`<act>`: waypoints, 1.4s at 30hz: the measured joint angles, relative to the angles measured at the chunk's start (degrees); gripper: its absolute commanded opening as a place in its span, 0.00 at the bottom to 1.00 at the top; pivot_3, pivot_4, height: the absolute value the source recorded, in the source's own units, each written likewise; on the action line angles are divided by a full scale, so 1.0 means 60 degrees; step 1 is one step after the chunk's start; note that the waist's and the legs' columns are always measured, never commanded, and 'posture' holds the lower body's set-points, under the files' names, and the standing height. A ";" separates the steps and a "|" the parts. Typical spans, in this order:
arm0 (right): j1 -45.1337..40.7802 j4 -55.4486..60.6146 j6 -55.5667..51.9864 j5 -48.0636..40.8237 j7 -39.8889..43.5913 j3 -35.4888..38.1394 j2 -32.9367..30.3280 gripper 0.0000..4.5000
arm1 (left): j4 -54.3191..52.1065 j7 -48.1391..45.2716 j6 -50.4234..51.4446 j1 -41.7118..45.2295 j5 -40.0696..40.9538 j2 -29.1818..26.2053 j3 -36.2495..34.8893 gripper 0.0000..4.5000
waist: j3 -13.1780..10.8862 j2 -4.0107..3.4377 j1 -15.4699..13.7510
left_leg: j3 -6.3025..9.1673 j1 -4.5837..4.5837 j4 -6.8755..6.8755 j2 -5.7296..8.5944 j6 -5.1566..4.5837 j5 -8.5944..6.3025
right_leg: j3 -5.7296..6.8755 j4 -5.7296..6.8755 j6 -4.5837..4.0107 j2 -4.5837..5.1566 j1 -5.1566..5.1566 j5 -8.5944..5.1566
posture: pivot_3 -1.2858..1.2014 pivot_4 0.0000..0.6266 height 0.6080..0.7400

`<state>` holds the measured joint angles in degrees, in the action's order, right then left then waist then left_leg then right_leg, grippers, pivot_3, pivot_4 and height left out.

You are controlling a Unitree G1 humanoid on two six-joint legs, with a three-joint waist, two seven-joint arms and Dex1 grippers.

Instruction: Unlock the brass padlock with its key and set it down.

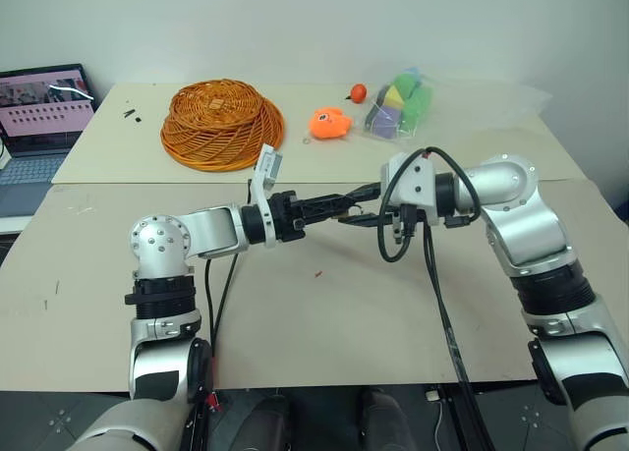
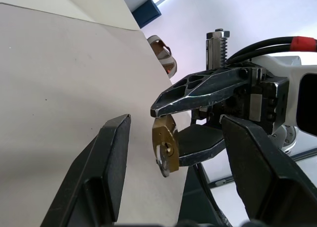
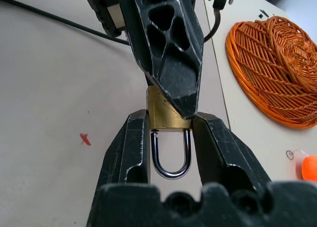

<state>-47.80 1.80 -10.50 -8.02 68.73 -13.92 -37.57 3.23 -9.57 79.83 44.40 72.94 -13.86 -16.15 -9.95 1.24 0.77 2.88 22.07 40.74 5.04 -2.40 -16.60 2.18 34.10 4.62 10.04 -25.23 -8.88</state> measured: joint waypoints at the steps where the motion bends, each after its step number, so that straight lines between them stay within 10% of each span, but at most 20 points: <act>1: -0.0014 0.0002 -0.0004 -0.0004 -0.0001 0.0000 0.0000 0.20 | 0.0000 0.0000 -0.0001 0.0000 -0.0007 0.0003 0.0006 0.68 | 0.0000 0.0000 0.0000 | 0.0000 0.0000 0.0000 0.0000 0.0000 0.0000 | 0.0000 0.0000 0.0000 0.0000 0.0000 0.0000 | 0.52 0.24 0.99; 8: -0.0071 0.0007 -0.0036 -0.0007 -0.0002 0.0000 0.0000 0.20 | -0.0001 -0.0001 0.0001 -0.0001 -0.0006 0.0033 0.0018 0.68 | 0.0000 0.0000 0.0001 | 0.0000 0.0000 0.0000 0.0000 0.0000 0.0000 | 0.0000 0.0000 0.0000 0.0000 0.0000 0.0000 | 0.52 0.24 0.99; 16: -0.0071 0.0021 -0.0030 -0.0006 -0.0020 0.0004 -0.0010 0.20 | 0.0064 0.0046 0.0001 -0.0002 0.0082 0.0046 -0.0075 0.04 | 0.0000 0.0000 0.0001 | 0.0000 0.0000 0.0000 -0.0001 0.0000 0.0000 | 0.0000 0.0001 0.0000 0.0000 0.0000 0.0000 | 0.52 0.24 0.99; 30: -0.0073 0.0031 -0.0001 -0.0005 -0.0022 0.0004 -0.0045 0.20 | 0.0193 0.0376 0.0014 -0.0003 0.0423 0.0108 -0.0144 0.02 | 0.0000 0.0000 0.0000 | 0.0000 0.0000 0.0000 -0.0001 0.0000 0.0000 | -0.0001 0.0001 0.0000 0.0000 0.0000 0.0000 | 0.52 0.24 0.99; 40: -0.0036 0.0073 -0.0584 -0.0120 0.0233 0.0009 -0.0383 0.98 | 0.0203 0.0551 0.0087 -0.0002 0.0675 -0.0104 -0.0153 0.02 | 0.0000 0.0000 -0.0004 | 0.0001 0.0001 0.0000 -0.0001 0.0000 0.0000 | 0.0000 0.0000 0.0000 0.0000 -0.0001 0.0000 | 0.52 0.24 0.99; 42: 0.0187 0.0159 -0.0657 -0.0125 0.0308 0.0050 -0.0641 0.98 | 0.0203 0.0604 0.0154 -0.0006 0.0885 -0.0438 -0.0287 0.02 | 0.0000 0.0000 -0.0001 | 0.0001 0.0000 -0.0001 -0.0001 0.0000 0.0000 | 0.0000 0.0001 0.0000 0.0000 -0.0002 0.0000 | 0.52 0.24 0.99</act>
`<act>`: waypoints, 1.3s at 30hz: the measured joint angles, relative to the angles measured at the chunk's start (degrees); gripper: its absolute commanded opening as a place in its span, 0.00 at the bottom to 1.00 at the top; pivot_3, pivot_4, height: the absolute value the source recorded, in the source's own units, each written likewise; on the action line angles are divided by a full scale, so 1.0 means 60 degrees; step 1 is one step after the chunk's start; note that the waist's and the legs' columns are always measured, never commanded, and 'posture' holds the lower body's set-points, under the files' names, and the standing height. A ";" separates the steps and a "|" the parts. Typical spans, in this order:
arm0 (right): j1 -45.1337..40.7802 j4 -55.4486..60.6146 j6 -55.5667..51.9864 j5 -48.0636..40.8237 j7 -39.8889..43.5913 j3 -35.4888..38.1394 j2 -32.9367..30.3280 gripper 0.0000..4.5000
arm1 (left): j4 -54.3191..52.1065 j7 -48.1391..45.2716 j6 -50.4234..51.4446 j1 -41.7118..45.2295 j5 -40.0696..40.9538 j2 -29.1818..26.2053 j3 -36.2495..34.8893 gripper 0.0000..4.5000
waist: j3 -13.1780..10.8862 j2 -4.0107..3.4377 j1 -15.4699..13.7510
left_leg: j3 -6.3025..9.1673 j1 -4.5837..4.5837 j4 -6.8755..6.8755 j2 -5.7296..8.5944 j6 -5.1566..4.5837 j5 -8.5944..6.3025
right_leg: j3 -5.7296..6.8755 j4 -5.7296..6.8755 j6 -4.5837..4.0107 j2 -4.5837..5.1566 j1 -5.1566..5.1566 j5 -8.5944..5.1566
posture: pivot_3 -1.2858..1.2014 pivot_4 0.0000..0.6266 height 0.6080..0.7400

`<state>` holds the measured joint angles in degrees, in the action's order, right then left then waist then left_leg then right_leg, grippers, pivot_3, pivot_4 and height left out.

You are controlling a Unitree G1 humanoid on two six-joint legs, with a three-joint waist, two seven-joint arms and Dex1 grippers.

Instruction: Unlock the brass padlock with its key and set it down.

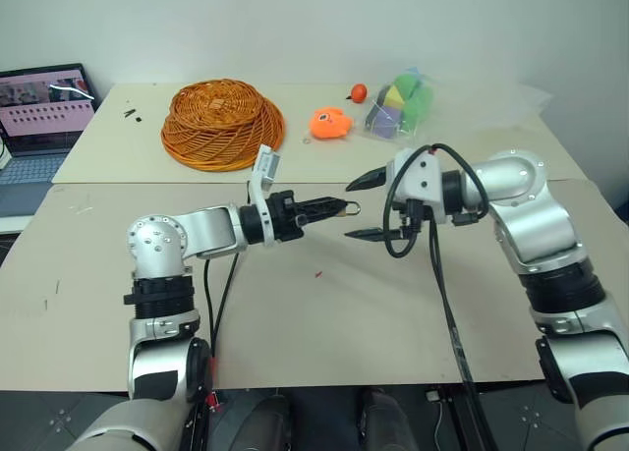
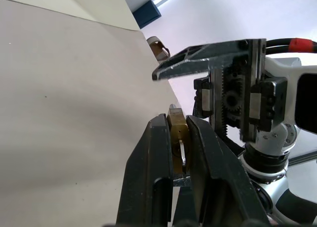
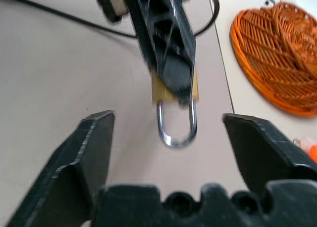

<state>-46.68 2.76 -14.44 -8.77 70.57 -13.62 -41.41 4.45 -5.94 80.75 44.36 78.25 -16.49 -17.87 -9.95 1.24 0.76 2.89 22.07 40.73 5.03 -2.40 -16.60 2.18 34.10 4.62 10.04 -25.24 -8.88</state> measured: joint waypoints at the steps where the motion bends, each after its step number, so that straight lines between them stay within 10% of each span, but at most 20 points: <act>1: 0.0165 0.0005 -0.0011 -0.0001 0.0033 0.0023 -0.0095 0.98 | 0.0000 0.0044 0.0060 -0.0003 0.0115 -0.0191 -0.0092 0.02 | 0.0000 0.0000 0.0002 | 0.0000 0.0000 0.0000 0.0000 0.0000 0.0000 | -0.0001 0.0000 0.0000 0.0000 0.0000 0.0000 | 0.52 0.24 0.99; 9: 0.0834 -0.0711 0.0041 0.0018 -0.0212 0.0239 -0.0153 0.98 | 0.0003 0.0481 0.0130 -0.0054 0.0842 -0.0616 -0.0222 0.02 | 0.0000 0.0000 -0.0014 | 0.0001 -0.0001 0.0002 -0.0002 0.0000 0.0000 | -0.0003 0.0000 0.0000 0.0001 0.0002 0.0000 | 0.52 0.24 0.99; 23: 0.0863 -0.0535 -0.0260 -0.0424 -0.0763 0.0560 0.0449 0.00 | 0.0004 0.1264 -0.0213 -0.0053 0.1543 -0.0224 0.0267 0.02 | 0.0000 0.0000 -0.0013 | 0.0000 -0.0001 0.0002 -0.0002 0.0001 0.0000 | -0.0004 0.0000 0.0000 0.0001 0.0002 0.0000 | 0.52 0.24 0.99; 39: 0.0862 0.0659 -0.1192 -0.0929 -0.1009 0.0739 0.0355 0.00 | 0.0229 0.1050 -0.0552 -0.0050 0.1497 -0.0302 0.0722 0.02 | 0.0000 0.0000 -0.0015 | -0.0001 -0.0001 0.0002 0.0002 0.0000 0.0000 | -0.0003 0.0000 -0.0001 0.0001 0.0002 0.0000 | 0.52 0.24 0.99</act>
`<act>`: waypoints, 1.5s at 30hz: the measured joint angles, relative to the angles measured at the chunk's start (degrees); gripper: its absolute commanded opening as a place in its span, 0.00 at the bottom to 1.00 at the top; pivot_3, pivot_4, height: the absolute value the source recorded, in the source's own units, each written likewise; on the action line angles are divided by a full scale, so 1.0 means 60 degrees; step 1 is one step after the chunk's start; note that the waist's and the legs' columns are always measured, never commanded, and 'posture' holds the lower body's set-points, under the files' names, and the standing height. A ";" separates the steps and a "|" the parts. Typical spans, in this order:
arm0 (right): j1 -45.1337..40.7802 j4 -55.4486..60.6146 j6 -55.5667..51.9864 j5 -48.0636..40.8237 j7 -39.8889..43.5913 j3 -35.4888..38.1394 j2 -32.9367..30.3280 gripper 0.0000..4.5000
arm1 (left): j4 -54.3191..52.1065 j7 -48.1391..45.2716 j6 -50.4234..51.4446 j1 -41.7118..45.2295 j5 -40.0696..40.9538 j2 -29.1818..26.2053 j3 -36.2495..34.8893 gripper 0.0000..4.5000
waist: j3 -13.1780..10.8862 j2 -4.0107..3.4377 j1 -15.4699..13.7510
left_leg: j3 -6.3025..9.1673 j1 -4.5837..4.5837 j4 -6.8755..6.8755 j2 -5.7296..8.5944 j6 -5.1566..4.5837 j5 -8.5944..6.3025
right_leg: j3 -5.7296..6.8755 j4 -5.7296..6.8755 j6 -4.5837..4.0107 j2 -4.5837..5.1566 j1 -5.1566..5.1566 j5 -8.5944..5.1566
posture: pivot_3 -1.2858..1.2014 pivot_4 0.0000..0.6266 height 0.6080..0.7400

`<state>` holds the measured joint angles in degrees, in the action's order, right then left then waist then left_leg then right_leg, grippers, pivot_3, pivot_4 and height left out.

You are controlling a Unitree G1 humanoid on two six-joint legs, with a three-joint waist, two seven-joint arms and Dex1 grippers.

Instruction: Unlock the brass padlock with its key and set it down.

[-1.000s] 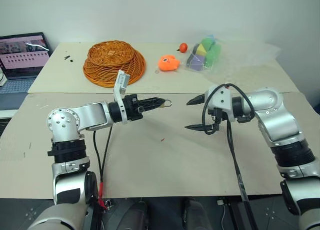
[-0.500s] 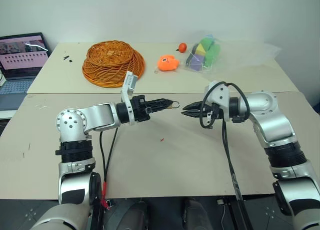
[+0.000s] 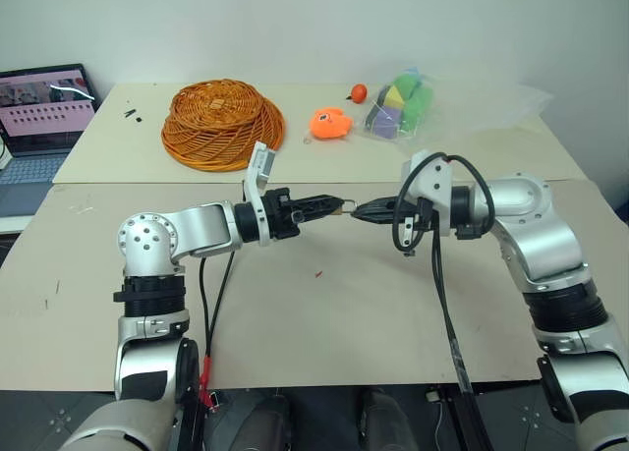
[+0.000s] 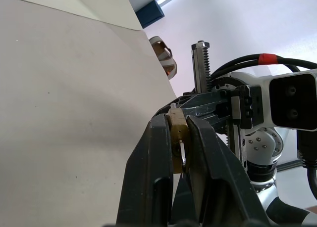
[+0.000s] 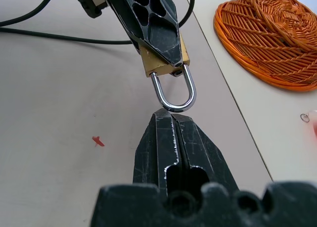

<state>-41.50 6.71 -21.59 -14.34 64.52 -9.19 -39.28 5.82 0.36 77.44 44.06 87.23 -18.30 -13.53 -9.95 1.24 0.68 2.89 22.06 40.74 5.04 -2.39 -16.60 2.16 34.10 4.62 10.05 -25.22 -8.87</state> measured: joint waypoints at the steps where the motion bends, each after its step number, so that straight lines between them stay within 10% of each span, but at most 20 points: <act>1: -0.0014 0.0089 -0.0076 -0.0081 -0.0001 0.0057 0.0000 0.00 | 0.0002 -0.0032 -0.0012 0.0000 -0.0047 -0.0001 0.0013 0.02 | 0.0000 0.0000 0.0001 | 0.0000 0.0000 0.0000 0.0000 0.0000 0.0000 | 0.0000 0.0000 0.0000 0.0000 -0.0001 0.0000 | 0.52 0.24 0.99; 45: -0.0911 -0.0303 0.0042 -0.0205 0.0122 0.0081 0.0214 0.00 | -0.0815 0.1065 -0.0684 -0.0634 0.1204 -0.0455 0.0410 0.02 | 0.0000 0.0000 0.0012 | -0.0001 -0.0001 -0.0001 0.0000 0.0000 0.0000 | -0.0002 0.0001 0.0000 0.0000 -0.0002 0.0000 | 0.52 0.24 0.99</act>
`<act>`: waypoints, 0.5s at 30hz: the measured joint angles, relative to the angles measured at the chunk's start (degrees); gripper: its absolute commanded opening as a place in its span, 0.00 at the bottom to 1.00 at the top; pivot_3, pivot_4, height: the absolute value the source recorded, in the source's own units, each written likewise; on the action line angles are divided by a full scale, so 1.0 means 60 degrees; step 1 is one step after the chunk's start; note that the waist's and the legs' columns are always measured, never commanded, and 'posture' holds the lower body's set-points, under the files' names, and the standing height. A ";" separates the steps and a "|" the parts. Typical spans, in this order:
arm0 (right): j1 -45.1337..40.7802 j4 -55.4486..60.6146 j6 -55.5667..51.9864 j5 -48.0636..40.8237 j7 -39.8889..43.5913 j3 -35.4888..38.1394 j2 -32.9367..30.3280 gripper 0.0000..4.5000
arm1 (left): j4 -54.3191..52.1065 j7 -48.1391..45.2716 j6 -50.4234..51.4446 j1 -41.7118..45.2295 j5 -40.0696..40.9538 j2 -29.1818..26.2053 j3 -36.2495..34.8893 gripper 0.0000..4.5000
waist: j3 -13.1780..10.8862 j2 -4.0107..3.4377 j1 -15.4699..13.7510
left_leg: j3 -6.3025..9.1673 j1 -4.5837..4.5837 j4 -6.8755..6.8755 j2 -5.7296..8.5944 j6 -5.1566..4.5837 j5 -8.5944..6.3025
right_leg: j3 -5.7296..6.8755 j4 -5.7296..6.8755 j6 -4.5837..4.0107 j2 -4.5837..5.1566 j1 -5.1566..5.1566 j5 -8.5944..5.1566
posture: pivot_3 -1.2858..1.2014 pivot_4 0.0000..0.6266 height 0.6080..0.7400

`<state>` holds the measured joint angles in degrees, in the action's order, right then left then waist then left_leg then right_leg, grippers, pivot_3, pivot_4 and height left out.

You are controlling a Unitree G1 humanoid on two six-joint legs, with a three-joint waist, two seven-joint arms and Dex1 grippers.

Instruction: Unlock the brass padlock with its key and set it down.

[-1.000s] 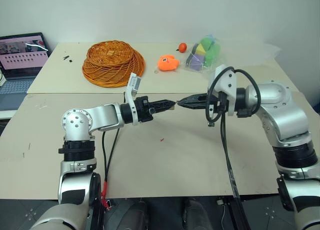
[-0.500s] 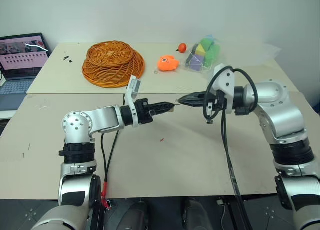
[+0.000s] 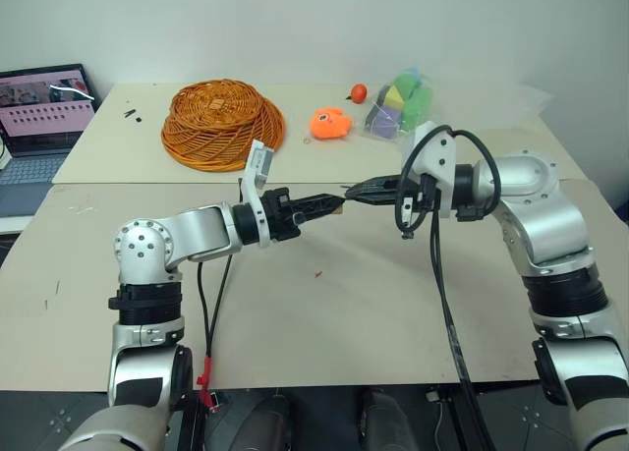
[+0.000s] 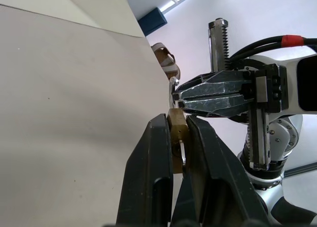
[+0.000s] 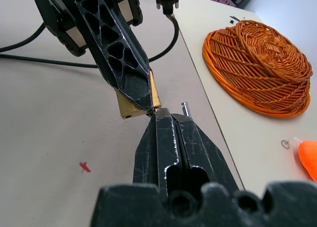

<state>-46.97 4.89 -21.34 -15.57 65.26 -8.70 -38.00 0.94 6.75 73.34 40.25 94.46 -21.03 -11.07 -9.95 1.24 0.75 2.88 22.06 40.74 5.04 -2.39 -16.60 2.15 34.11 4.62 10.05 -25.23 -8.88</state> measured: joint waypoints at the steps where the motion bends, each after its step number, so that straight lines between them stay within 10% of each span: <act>1: -0.0017 0.0000 -0.0013 -0.0021 0.0033 0.0010 -0.0039 0.00 | 0.0004 -0.0069 0.0003 -0.0099 -0.0039 -0.0069 0.0029 0.02 | 0.0000 0.0000 -0.0002 | 0.0000 0.0000 0.0000 0.0000 0.0000 0.0000 | 0.0000 0.0000 0.0000 0.0000 0.0000 0.0000 | 0.52 0.24 0.99; 15: -0.0393 0.0552 -0.1007 -0.0812 0.0067 0.0850 -0.0969 0.00 | 0.0133 -0.0225 0.0470 -0.0705 -0.1825 -0.0262 0.1170 0.02 | 0.0000 0.0000 -0.0038 | 0.0001 0.0001 -0.0001 0.0000 -0.0002 -0.0001 | 0.0000 -0.0003 0.0000 0.0000 0.0004 0.0000 | 0.52 0.24 0.99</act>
<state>-49.33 8.20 -27.38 -20.44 65.66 -3.60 -43.81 1.73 5.40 76.16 36.02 83.51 -22.60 -4.05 -9.94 1.24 0.52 2.89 22.06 40.73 5.04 -2.41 -16.60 2.15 34.09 4.62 10.05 -25.21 -8.88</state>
